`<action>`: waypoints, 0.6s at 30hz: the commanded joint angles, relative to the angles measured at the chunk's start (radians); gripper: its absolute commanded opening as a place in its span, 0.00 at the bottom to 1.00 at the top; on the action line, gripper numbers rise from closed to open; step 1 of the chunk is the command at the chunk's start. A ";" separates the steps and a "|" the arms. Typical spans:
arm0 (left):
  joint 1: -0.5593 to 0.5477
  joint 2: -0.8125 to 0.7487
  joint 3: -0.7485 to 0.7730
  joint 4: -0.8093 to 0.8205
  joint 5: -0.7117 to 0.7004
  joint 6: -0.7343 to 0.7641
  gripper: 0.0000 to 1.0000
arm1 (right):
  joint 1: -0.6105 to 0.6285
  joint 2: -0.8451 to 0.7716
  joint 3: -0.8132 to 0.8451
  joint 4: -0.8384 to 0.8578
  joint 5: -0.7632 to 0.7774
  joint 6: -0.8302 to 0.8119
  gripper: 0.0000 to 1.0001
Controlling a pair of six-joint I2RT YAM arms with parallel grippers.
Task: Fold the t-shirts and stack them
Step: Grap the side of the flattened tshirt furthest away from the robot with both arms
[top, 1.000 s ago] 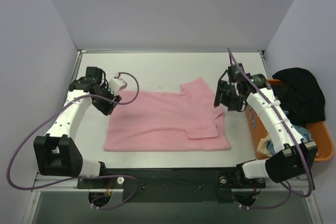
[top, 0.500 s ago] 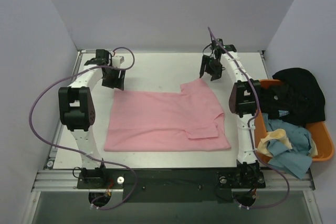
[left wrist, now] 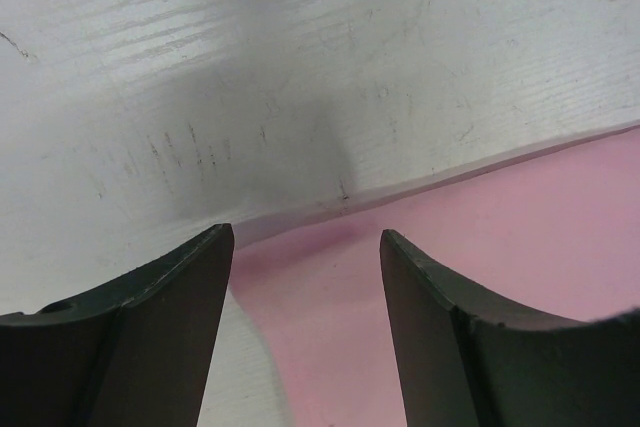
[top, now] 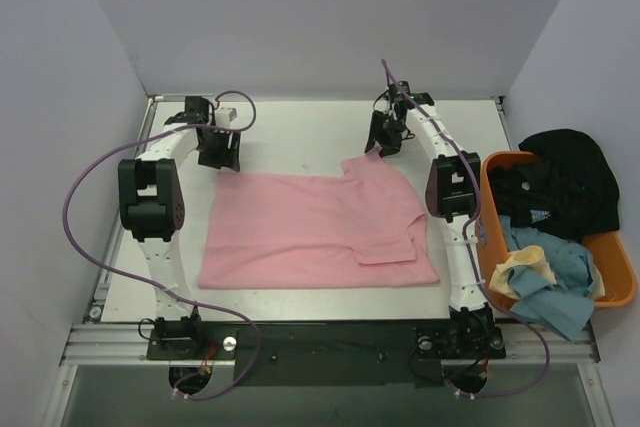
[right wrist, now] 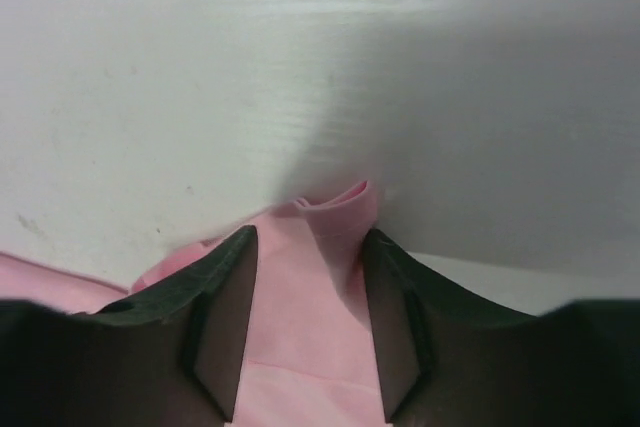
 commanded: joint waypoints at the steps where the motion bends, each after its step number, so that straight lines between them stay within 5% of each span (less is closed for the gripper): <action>1: 0.007 -0.016 0.020 0.040 0.003 0.025 0.71 | 0.005 0.048 -0.010 -0.037 -0.008 0.052 0.33; 5: 0.005 -0.009 0.021 0.040 -0.012 0.049 0.68 | -0.010 0.009 -0.027 -0.013 0.000 0.030 0.02; 18: 0.043 -0.001 0.038 -0.007 -0.055 0.075 0.66 | -0.007 -0.196 -0.183 0.065 -0.063 0.004 0.00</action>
